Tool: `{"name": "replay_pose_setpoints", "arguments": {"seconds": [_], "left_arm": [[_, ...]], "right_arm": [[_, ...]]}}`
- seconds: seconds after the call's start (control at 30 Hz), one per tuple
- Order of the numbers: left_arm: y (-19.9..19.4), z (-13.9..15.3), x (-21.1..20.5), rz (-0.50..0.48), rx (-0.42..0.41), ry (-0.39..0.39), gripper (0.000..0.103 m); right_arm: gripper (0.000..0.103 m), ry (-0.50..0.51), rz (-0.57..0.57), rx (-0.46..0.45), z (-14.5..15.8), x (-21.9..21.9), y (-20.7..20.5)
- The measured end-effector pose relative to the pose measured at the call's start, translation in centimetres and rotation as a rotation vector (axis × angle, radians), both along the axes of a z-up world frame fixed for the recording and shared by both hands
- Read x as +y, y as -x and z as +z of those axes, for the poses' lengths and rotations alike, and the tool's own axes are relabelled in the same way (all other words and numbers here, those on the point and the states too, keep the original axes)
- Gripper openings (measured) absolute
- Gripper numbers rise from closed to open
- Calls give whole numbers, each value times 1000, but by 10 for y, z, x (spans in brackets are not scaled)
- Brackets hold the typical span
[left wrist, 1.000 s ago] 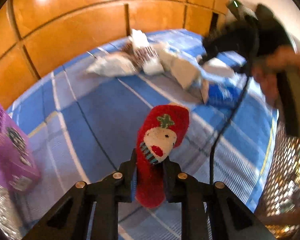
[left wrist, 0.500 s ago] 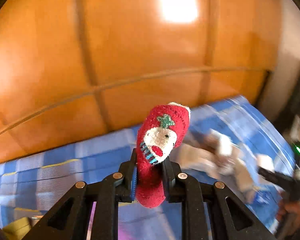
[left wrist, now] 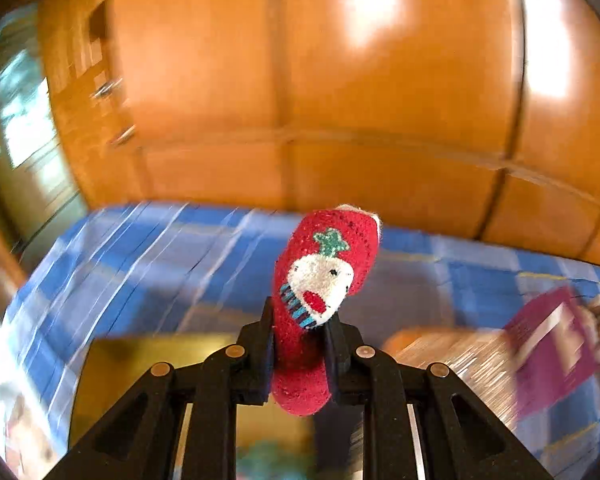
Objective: Organize soft objects
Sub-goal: 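Carry the red Santa sock with the left tool into the gold tray and release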
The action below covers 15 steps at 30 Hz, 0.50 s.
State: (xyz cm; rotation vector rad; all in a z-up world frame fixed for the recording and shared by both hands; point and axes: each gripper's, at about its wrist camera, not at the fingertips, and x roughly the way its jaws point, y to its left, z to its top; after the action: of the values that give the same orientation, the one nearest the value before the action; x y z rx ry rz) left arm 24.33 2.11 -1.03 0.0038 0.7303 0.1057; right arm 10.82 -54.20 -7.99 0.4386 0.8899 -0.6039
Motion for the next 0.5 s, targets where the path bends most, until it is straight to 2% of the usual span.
{"name": "replay_pose_setpoints", "arguments": {"seconds": [0.1, 0.2, 0.43, 0.5], "left_arm": [[27, -24, 42, 82, 37, 28, 20], [53, -47, 61, 124, 74, 35, 20], [96, -83, 82, 175, 126, 73, 22], [104, -86, 83, 183, 128, 74, 26]], "right_arm": [[54, 16, 12, 11, -1, 3, -2], [54, 35, 27, 23, -1, 7, -4], [54, 74, 62, 45, -2, 16, -10], [54, 87, 73, 50, -1, 19, -11]]}}
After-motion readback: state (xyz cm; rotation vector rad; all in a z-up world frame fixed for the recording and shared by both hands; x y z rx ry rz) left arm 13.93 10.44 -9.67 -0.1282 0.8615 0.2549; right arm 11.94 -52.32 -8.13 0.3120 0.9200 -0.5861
